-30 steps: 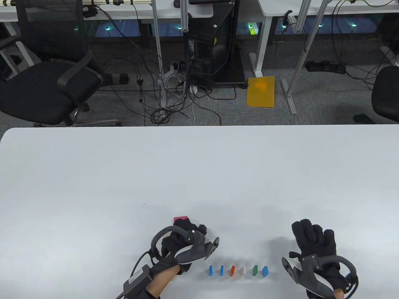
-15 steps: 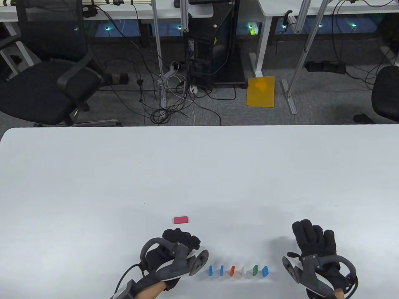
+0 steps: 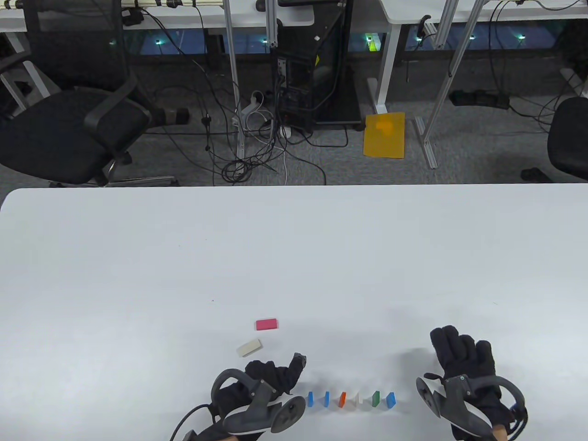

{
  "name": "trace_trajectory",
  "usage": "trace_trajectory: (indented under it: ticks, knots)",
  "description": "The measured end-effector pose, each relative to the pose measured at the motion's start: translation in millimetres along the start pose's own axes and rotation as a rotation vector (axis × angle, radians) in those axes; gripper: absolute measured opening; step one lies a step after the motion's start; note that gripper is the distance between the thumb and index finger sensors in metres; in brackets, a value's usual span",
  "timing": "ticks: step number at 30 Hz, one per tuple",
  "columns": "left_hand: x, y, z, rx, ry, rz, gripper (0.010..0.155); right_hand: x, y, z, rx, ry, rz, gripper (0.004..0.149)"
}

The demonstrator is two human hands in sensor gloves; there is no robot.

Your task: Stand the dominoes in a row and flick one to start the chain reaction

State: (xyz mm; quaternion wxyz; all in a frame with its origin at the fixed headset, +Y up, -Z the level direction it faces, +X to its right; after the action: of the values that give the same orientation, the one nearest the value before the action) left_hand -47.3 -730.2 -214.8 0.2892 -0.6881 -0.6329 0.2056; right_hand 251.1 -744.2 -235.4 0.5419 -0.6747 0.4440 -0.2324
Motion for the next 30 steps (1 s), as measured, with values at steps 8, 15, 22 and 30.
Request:
trace_trajectory:
  ticks: [8,15,22,30]
  knots:
    - [-3.3,1.8,-7.6,-0.023,-0.004,0.009,0.083,-0.1,0.2,-0.3,-0.006,-0.002,-0.005,0.095]
    - [-3.0,0.2,-8.3,-0.019,-0.005,0.02,0.084,-0.5,1.0,-1.4,-0.018,-0.006,-0.006,0.096]
    - [-5.6,0.1,-8.9,-0.028,-0.012,0.038,0.083,0.1,1.1,-1.5,-0.016,-0.005,-0.009,0.096]
    - [-5.3,-0.3,-10.6,-0.032,0.007,0.001,0.082,0.0,1.4,-2.1,-0.02,-0.01,-0.011,0.096]
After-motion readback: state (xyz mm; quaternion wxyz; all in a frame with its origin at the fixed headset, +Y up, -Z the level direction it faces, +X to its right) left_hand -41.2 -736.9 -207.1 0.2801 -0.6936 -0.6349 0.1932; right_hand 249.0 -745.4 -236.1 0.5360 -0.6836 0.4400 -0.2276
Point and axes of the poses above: the tracker on the back of each hand, its own z axis roughly to the little-finger side, its own y axis roughly from the wrist to the fingertips, x = y × z, the point moved 4 cm from there along y, roughly from the wrist to the fingertips, and after that the axes turned 13 degrees about -x, right-handed, at the moved point
